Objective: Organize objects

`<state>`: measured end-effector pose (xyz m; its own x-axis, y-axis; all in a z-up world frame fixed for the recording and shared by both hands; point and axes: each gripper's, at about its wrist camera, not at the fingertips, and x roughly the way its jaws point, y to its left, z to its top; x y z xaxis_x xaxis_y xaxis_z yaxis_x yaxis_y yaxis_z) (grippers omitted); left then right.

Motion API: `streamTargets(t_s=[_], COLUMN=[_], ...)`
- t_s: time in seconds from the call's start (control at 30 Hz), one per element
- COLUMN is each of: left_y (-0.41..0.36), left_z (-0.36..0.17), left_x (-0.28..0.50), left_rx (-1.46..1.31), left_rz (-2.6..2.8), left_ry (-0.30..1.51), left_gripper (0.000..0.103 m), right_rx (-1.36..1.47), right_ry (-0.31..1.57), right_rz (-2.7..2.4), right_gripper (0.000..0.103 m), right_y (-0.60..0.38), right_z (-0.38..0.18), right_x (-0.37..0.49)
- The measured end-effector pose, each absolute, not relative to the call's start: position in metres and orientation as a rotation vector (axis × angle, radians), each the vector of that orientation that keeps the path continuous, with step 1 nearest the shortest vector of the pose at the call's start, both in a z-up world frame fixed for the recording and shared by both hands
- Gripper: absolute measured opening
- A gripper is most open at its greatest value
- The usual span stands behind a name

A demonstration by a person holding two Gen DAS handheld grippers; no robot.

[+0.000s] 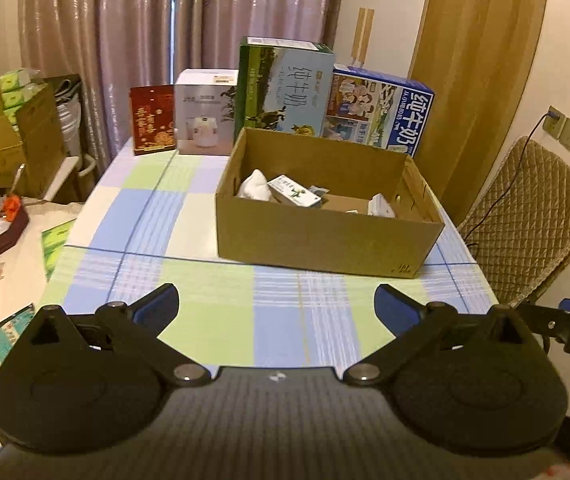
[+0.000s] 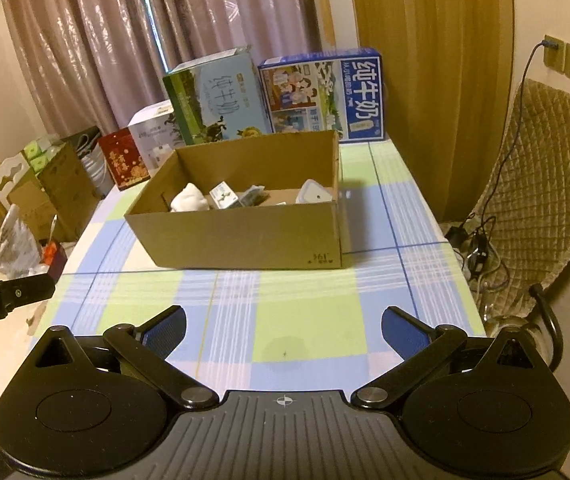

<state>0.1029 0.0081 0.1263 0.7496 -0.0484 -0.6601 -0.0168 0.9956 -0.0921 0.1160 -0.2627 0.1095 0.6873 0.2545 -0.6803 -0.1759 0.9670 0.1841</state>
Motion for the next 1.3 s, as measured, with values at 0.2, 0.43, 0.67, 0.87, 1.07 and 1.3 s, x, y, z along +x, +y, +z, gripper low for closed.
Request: streamTargets(t_s=[0.2, 0.43, 0.67, 0.87, 1.07, 1.3], left_y=[0.005, 0.002, -0.006, -0.016, -0.018, -0.021], left_z=[0.134, 0.137, 0.135, 0.133, 0.132, 0.13], left_x=[0.08, 0.062, 0.047, 0.04, 0.034, 0.032], left_rx=[-0.096, -0.078, -0.061, -0.056, -0.04, -0.023], left_rz=[-0.029, -0.041, -0.073, -0.097, -0.097, -0.094], left_ry=[0.711, 0.703, 0.716, 0.72, 0.722, 0.725], left_gripper=[0.102, 0.102, 0.102, 0.102, 0.102, 0.102], right_rx=[0.092, 0.082, 0.074, 0.062, 0.054, 0.05], right_ry=[0.761, 0.754, 0.764, 0.768, 0.772, 0.766], right_rz=[0.254, 0.254, 0.262, 0.264, 0.27, 0.263], right_gripper=[0.101, 0.101, 0.101, 0.101, 0.101, 0.101], right_y=[-0.26, -0.259, -0.256, -0.254, -0.252, -0.252], right_z=[0.116, 0.12, 0.12, 0.118, 0.117, 0.118], right_x=[0.092, 0.077, 0.067, 0.06, 0.055, 0.054])
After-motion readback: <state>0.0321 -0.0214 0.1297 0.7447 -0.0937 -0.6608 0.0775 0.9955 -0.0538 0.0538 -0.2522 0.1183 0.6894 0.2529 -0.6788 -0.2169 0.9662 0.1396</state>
